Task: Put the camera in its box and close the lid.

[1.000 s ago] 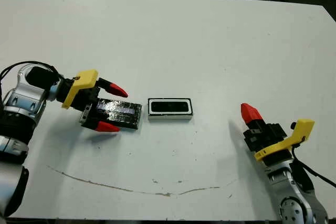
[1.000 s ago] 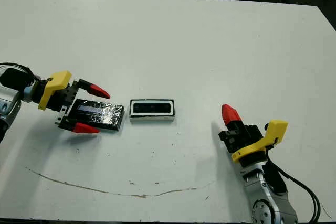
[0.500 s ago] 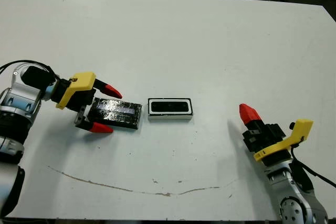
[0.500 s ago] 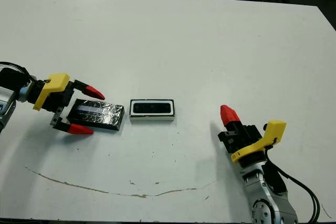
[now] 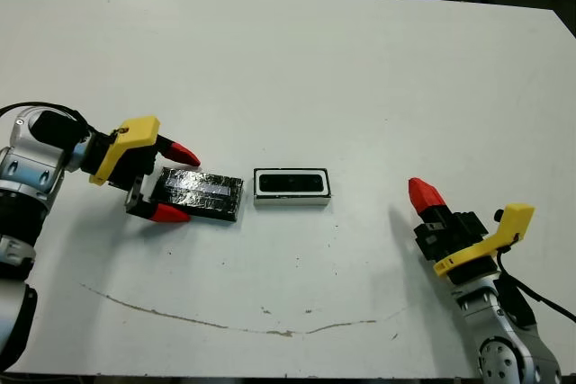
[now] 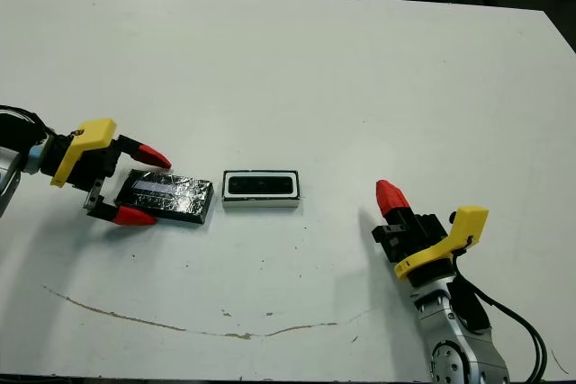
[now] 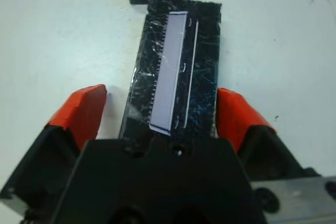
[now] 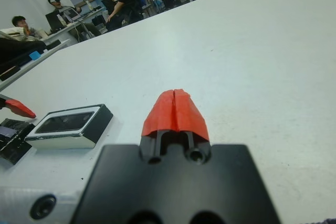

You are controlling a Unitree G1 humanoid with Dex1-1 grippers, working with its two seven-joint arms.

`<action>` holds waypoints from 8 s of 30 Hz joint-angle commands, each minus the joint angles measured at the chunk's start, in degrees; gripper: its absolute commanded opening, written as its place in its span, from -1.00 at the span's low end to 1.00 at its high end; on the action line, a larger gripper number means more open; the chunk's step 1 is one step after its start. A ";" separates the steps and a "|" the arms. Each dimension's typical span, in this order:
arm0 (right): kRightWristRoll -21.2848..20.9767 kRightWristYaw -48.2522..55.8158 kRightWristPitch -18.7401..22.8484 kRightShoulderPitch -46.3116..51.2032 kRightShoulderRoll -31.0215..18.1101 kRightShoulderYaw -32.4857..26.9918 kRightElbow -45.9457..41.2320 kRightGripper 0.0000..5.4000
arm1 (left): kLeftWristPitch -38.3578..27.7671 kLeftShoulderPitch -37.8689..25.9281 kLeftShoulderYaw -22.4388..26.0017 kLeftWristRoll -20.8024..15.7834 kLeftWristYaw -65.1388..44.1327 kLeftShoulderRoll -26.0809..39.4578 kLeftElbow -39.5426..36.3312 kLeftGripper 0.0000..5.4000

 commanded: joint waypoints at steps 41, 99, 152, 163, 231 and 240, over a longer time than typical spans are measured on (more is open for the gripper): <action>-0.99 -0.30 0.88 0.53 -1.38 1.22 0.20 -1.00 | 16.37 10.06 14.17 -18.82 8.44 -4.46 -9.43 0.18; -0.96 -0.70 0.84 1.11 -0.95 1.50 0.54 -1.00 | 9.86 5.23 0.62 -8.95 10.63 -17.37 -6.35 0.18; -1.00 -0.63 0.78 1.33 -0.97 1.87 0.07 -1.00 | 7.92 -3.80 -9.04 7.14 17.66 -23.53 0.14 0.32; -1.27 -0.77 0.73 1.35 -0.98 1.96 0.14 -1.00 | -3.08 -3.24 -6.80 5.30 16.47 -23.12 4.85 0.88; -1.07 -1.19 0.88 1.93 -0.49 2.50 -0.16 -1.00 | 31.30 23.77 3.26 -10.89 65.81 -30.22 -51.02 -0.25; -1.22 -0.35 0.55 1.68 -0.94 2.61 0.27 -1.00 | 38.52 21.82 1.47 -12.31 66.87 -31.37 -46.29 -0.76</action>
